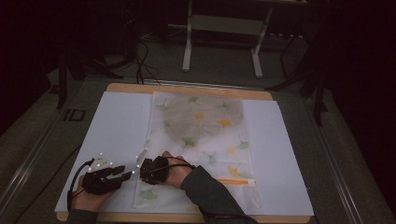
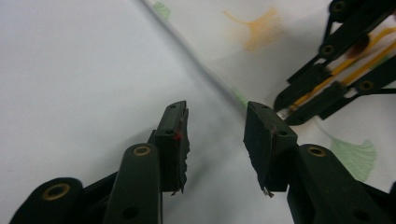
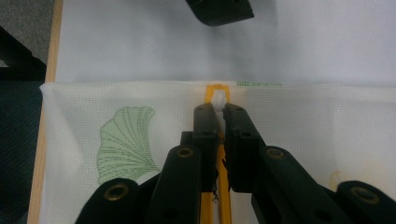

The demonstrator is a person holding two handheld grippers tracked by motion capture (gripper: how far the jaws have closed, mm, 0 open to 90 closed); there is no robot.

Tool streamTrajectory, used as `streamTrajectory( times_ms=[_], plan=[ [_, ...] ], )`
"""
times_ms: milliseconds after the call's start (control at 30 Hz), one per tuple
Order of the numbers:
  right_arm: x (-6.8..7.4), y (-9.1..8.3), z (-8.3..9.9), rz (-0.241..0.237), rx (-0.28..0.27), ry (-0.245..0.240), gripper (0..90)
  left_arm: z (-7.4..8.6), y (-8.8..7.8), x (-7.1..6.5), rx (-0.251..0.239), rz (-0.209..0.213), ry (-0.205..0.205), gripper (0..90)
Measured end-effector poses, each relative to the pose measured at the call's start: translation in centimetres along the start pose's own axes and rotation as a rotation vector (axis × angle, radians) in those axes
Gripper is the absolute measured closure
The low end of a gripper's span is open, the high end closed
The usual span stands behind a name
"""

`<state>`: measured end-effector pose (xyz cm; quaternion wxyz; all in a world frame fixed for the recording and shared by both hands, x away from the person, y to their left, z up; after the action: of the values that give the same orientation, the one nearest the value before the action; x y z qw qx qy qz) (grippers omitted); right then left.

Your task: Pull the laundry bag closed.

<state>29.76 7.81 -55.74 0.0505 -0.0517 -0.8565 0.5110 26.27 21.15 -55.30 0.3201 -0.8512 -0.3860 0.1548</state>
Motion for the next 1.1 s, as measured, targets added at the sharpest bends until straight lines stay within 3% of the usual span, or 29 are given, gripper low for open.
streamTrajectory(
  times_ms=[167,267,367,567,1100],
  plan=[
    [-0.2,-0.3,0.1,0.008,-0.014,-0.002,84.4,-0.1,0.1,-0.5,0.021,0.026,-0.006,59.5],
    [-0.3,-0.5,0.2,0.014,-0.018,0.002,84.4,-0.1,0.3,-1.1,0.048,0.071,-0.007,58.0],
    [-0.4,-0.4,0.3,0.014,-0.021,0.004,84.4,-0.1,0.4,-1.4,0.062,0.087,-0.004,56.6],
    [-0.2,-0.3,0.3,0.020,-0.020,0.003,84.4,-0.4,0.2,-1.7,0.035,0.141,-0.044,55.8],
    [-0.1,-0.8,-0.1,0.030,-0.045,-0.008,84.4,0.1,2.0,-2.9,0.106,0.220,-0.043,52.6]
  ],
)
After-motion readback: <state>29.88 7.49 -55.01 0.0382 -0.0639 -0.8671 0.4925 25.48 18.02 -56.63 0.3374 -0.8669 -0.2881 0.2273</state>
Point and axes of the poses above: each handheld gripper's, and its own axes: y roughly forward along the jaws, z roughly out of its underside, x roughly to its left, the point moved 6 cm from there along y, roughly forward along the jaws, and after that the axes turned 10 degrees about y, right-handed, at the moved point
